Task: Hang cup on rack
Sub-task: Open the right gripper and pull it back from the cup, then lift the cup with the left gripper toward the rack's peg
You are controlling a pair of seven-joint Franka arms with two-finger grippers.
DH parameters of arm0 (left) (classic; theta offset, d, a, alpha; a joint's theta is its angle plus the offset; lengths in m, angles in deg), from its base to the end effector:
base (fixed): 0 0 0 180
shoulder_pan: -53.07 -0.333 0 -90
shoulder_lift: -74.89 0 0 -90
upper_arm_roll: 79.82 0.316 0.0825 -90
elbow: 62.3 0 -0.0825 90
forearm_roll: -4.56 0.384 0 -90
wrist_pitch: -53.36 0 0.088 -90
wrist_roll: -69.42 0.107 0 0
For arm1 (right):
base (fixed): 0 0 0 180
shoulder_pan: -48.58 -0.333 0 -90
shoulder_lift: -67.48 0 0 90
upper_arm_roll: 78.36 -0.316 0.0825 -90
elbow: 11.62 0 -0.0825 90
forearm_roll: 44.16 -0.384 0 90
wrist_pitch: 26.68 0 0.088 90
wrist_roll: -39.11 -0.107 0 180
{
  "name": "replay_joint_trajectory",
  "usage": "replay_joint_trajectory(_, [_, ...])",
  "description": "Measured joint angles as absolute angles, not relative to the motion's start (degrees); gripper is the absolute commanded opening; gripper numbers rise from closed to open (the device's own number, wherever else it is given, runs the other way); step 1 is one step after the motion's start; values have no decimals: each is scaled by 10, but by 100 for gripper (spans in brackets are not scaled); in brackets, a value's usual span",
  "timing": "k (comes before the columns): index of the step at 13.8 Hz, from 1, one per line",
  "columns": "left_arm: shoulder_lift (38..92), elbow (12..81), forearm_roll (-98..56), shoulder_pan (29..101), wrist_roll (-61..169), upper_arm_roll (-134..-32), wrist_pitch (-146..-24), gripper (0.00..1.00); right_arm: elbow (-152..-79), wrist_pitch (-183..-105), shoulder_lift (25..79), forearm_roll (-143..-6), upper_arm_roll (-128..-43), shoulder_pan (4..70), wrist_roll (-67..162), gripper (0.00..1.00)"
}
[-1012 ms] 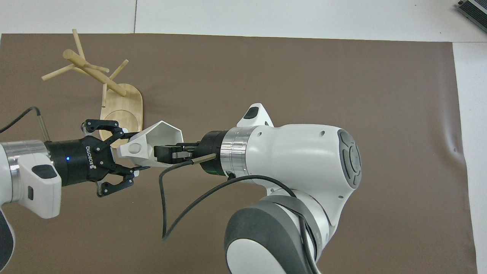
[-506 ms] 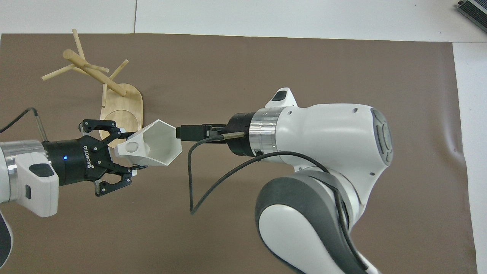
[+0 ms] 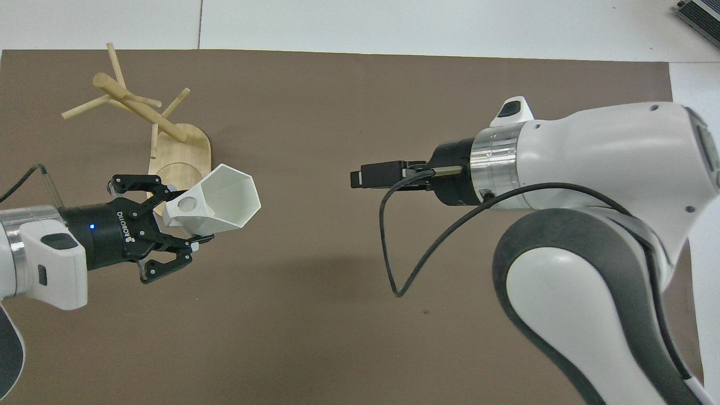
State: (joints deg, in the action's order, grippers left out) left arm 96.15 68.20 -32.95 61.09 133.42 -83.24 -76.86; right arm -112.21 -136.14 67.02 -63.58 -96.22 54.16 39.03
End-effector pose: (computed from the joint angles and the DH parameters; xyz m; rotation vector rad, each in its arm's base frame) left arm 0.4615 -0.1115 0.5446 2.3842 -1.2690 0.7850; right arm 0.5629 0.1463 0.5670 -2.7888 -0.1711 -0.1543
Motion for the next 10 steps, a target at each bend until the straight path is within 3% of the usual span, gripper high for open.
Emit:
replay_joint_trajectory(4, [946, 689, -281, 611, 1234, -835, -794, 0, -1122, -1324, 676, -535, -887, 542, 391, 100])
replay_joint_trajectory(10, [860, 684, -280, 611, 1212, -836, -874, 0, -1120, -1317, 679, -514, -776, 543, 430, 100])
